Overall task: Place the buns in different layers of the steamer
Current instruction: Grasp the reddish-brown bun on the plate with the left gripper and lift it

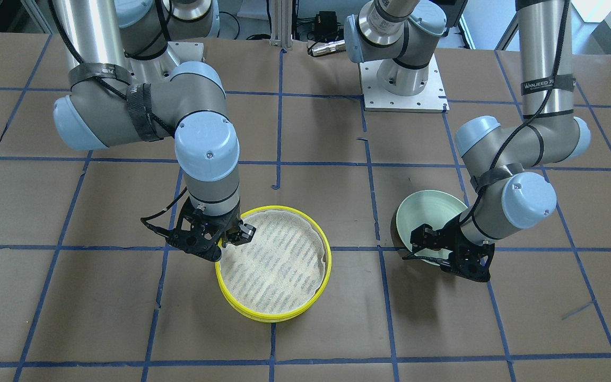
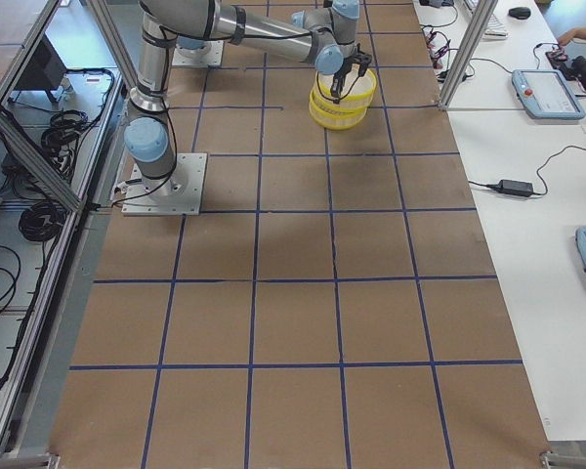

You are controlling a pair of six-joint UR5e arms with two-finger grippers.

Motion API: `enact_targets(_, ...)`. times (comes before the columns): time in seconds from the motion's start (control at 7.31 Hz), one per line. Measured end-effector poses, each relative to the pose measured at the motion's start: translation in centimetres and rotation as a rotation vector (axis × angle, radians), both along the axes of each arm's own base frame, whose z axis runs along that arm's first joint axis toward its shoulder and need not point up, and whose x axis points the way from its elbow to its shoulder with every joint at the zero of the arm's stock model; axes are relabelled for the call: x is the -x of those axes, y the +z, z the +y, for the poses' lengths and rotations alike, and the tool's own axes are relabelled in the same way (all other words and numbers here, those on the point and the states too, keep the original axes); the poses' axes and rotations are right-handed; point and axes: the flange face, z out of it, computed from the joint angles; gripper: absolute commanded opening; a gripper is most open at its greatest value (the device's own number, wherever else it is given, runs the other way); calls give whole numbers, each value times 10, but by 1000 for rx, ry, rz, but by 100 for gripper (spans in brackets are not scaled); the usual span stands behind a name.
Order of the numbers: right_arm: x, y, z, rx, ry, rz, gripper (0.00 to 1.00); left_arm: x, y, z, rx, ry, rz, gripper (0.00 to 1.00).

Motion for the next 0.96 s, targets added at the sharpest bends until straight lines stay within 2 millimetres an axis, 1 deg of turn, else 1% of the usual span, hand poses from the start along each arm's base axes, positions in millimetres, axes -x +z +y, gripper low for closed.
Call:
enact_targets(0.14, 0, 0, 2, -4, -2, -1, 11, 2, -7, 8, -17, -7, 4, 54)
enact_targets(0.27, 1, 3, 4, -2, -4, 0, 11, 2, -9, 12, -24, -8, 5, 41)
enact_targets(0.41, 1, 6, 6, 1, -4, -2, 11, 2, -7, 13, -22, -9, -1, 25)
enact_targets(0.55, 2, 8, 9, 2, -3, -3, 11, 0, -2, 12, -15, -10, -16, 17)
enact_targets(0.68, 2, 9, 12, 1, -3, -4, 12, -1, 9, 11, 3, -8, -34, 15)
enact_targets(0.82, 2, 6, 15, -3, -2, -4, 12, -3, 29, 9, 35, 2, -50, 15)
enact_targets(0.96, 3, 4, 17, -6, -1, -5, 12, -1, 56, 8, 78, 13, -64, 15)
